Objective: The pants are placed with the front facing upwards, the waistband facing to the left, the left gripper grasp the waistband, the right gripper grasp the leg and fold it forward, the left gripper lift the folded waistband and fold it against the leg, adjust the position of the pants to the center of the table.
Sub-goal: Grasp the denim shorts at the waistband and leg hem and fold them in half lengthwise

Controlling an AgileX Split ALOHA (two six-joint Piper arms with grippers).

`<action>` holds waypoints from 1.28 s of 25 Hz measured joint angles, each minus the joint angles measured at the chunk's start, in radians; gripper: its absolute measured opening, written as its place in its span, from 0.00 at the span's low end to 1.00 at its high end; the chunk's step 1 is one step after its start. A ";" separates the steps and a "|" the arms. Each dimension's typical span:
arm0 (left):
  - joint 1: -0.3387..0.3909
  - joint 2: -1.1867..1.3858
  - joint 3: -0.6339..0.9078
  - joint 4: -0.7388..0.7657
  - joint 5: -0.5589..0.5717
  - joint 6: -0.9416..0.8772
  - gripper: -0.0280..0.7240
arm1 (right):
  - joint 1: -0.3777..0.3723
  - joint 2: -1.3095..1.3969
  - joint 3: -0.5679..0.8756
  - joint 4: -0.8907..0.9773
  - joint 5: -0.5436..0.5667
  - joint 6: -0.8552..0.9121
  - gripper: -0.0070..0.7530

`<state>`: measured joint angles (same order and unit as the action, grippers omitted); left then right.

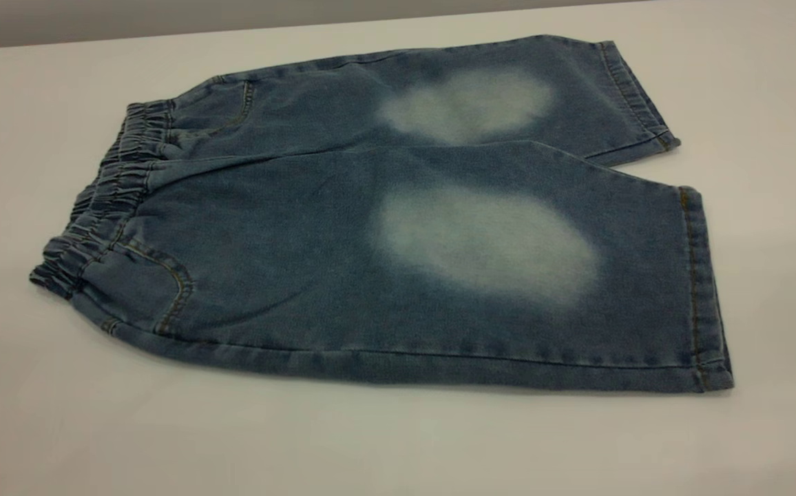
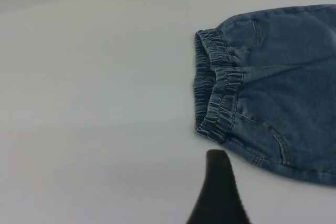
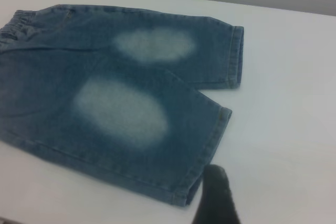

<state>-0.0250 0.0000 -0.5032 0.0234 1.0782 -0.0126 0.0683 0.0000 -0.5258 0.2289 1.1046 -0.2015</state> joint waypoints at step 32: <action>0.000 0.000 0.000 0.000 0.000 0.000 0.68 | 0.002 0.000 0.000 0.001 -0.041 0.000 0.58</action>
<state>-0.0250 0.0000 -0.5032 0.0234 1.0782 -0.0126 0.0699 0.0000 -0.5258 0.2298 1.0641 -0.2015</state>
